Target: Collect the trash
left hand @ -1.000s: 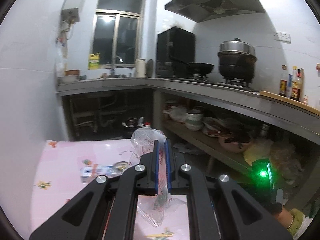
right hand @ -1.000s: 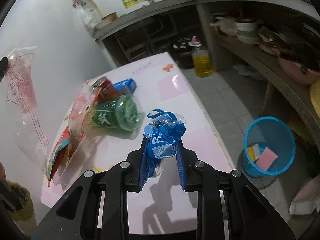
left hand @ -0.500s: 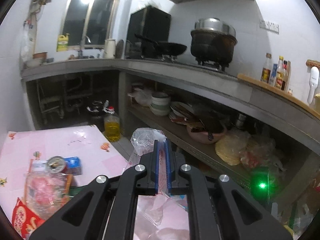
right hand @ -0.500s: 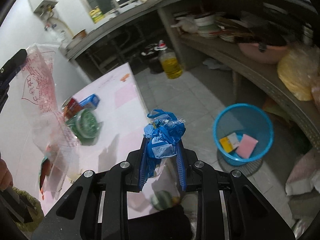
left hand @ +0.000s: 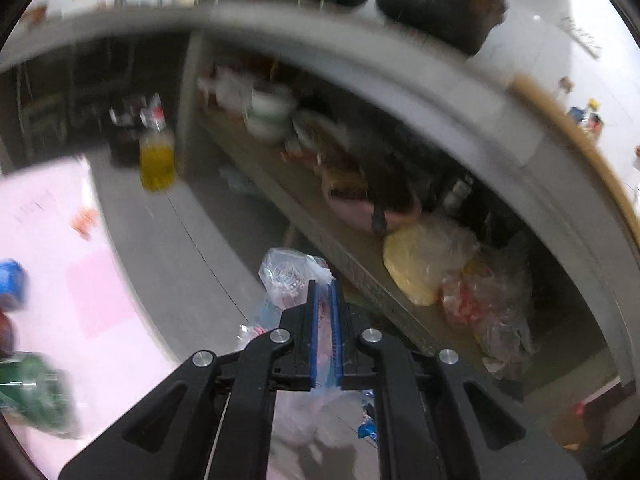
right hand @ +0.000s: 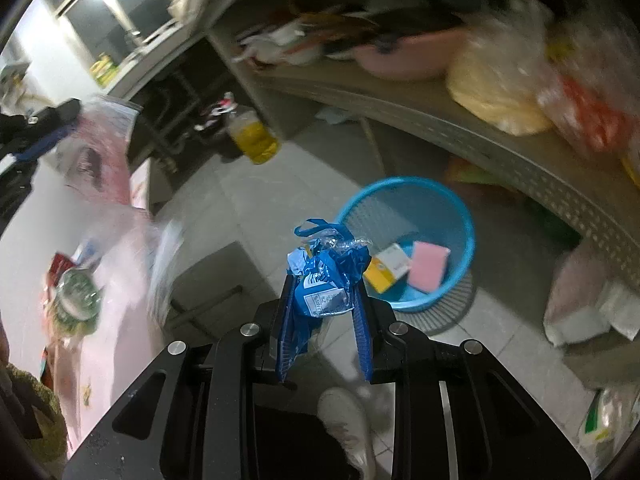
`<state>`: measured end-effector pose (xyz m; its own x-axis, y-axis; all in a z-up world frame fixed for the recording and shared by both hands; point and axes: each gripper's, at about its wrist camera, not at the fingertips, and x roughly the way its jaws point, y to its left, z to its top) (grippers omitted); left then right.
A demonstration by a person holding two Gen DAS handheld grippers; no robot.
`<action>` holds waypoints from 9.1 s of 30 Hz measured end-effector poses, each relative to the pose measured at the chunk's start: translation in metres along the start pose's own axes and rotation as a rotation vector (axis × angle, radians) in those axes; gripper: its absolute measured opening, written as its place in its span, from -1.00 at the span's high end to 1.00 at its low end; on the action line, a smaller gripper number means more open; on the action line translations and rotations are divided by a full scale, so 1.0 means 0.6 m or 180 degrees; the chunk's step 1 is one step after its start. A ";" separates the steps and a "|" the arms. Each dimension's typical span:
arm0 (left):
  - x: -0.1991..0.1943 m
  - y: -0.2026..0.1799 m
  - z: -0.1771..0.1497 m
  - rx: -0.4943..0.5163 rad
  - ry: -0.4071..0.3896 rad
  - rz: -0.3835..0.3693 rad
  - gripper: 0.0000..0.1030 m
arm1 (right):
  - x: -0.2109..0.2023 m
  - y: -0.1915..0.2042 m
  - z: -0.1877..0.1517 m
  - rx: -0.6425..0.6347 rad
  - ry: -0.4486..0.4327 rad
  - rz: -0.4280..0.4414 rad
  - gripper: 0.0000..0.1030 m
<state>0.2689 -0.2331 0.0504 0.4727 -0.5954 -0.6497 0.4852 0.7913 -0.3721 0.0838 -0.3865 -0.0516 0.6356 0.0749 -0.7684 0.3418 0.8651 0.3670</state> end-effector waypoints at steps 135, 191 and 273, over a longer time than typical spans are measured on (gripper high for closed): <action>-0.503 0.369 -0.444 -0.0976 -0.0612 0.1701 -0.54 | -0.050 0.371 -0.154 -0.1720 0.0365 0.0959 -0.63; -0.540 0.588 -0.502 -0.3337 -0.2250 -0.0582 0.97 | 0.065 0.525 -0.122 -0.1063 0.1147 0.2282 -0.29; -0.497 0.429 -0.328 -0.2547 -0.2080 -0.1691 0.97 | -0.105 0.373 -0.020 -0.0624 -0.0431 0.2582 0.97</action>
<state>0.1081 0.1757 0.0177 0.7519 -0.6527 0.0930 0.2432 0.1434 -0.9593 0.1119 -0.1914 0.0726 0.7140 0.6606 -0.2321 -0.3745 0.6404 0.6706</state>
